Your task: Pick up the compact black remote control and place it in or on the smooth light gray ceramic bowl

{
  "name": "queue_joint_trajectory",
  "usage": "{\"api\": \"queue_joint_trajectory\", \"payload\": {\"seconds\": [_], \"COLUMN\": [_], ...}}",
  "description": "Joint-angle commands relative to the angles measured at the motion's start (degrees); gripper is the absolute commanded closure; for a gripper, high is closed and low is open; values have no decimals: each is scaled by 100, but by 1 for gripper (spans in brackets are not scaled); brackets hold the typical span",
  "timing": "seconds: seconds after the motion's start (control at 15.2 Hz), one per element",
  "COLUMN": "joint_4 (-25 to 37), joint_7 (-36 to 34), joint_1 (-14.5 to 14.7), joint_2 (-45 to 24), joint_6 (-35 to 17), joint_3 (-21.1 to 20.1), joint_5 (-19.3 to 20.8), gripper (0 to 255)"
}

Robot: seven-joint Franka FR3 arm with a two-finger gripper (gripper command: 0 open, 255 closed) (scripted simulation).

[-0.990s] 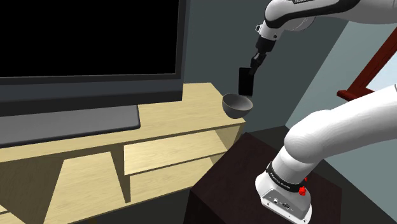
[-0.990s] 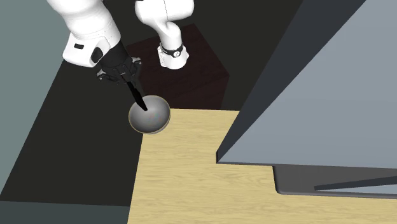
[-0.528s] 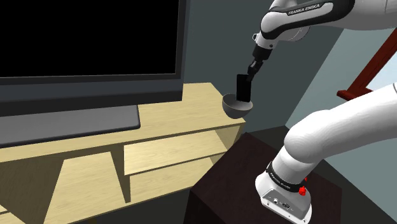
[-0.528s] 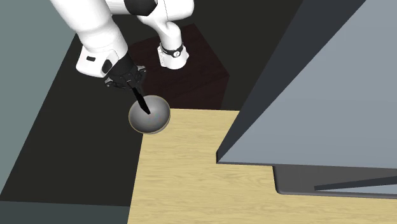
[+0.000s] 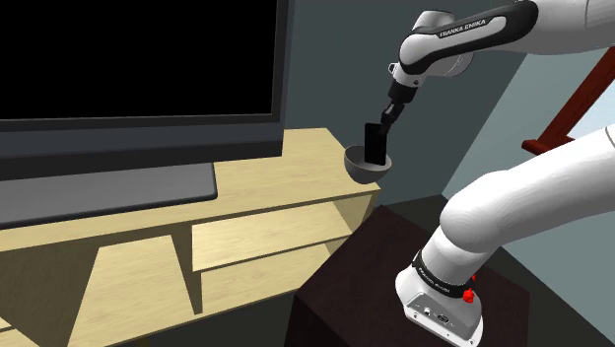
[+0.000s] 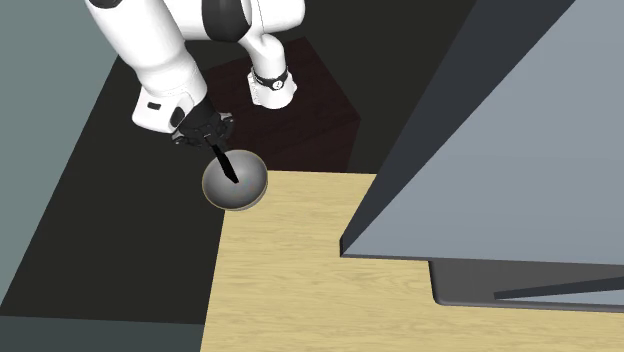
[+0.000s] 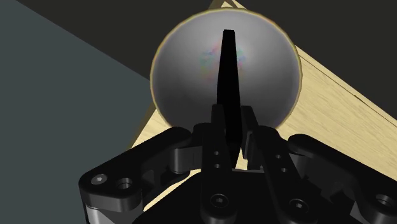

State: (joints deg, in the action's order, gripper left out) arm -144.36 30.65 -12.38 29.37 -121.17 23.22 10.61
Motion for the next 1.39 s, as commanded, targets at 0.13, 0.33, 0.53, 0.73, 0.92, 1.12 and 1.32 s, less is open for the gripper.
{"api": "queue_joint_trajectory", "payload": {"seconds": [0.13, 0.33, 0.53, 0.73, 0.92, 1.12, 1.32], "joint_4": [-13, -13, -13, 253, 515, 515, 515], "joint_7": [0, 0, 0, -13, -18, -18, -18], "joint_1": [-1, -1, -1, -9, -11, -12, -12], "joint_2": [-2, -2, -2, 162, 274, 274, 274], "joint_6": [-18, -18, -18, 412, 784, 784, 784], "joint_3": [3, 3, 3, -75, -140, -140, -140], "joint_5": [2, 2, 2, -12, -32, -32, -32], "gripper": [255, 0, 0, 0, 0, 0, 0]}}
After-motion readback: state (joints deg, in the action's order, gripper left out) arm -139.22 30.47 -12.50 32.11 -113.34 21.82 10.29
